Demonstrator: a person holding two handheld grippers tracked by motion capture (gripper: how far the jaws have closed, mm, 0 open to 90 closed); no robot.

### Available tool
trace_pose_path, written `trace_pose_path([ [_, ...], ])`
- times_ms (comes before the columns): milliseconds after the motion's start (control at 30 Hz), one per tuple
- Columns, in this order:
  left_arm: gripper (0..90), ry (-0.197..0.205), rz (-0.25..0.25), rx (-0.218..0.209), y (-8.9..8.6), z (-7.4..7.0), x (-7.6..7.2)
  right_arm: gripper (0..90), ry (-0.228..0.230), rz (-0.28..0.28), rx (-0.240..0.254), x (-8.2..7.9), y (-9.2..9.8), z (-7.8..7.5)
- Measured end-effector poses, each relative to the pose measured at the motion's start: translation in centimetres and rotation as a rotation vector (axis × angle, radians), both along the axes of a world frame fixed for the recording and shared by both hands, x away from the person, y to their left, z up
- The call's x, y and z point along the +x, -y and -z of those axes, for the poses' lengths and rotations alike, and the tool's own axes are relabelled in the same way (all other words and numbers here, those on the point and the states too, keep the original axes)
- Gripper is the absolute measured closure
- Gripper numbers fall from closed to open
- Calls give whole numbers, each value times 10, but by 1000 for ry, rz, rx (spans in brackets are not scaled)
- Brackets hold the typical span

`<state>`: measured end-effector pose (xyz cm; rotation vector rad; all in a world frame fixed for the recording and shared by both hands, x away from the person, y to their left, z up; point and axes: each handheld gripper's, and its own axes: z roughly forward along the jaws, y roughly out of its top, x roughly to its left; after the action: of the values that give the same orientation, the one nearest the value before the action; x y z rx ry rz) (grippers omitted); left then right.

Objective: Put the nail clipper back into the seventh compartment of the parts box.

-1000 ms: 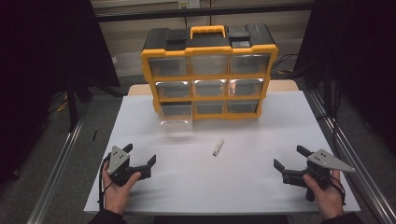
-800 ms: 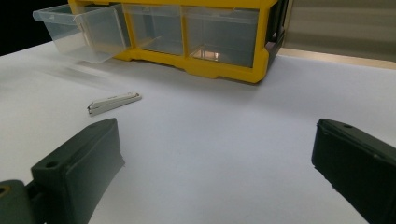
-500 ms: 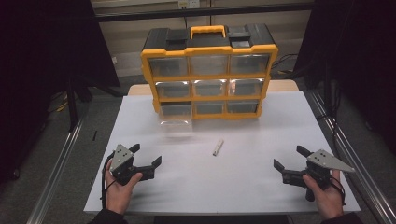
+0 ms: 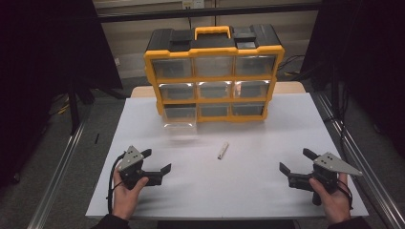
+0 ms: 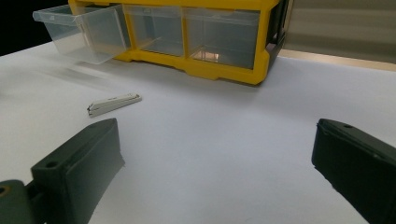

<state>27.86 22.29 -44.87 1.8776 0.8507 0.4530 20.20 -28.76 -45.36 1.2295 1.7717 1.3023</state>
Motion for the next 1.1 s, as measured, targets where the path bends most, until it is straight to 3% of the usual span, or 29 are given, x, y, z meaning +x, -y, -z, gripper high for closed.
trace_pose_path([
  [200, 65, -30, 32, -7, 5, 1, 5, 14, 0, 2, 1, -2, 2, 0],
  [500, 58, -54, 83, 62, 16, 3, 9, 14, 0, -3, -1, -2, 1, 0],
  [1100, 57, -92, 191, 93, 49, 2, 18, 14, 6, -6, -6, 0, 1, 0],
])
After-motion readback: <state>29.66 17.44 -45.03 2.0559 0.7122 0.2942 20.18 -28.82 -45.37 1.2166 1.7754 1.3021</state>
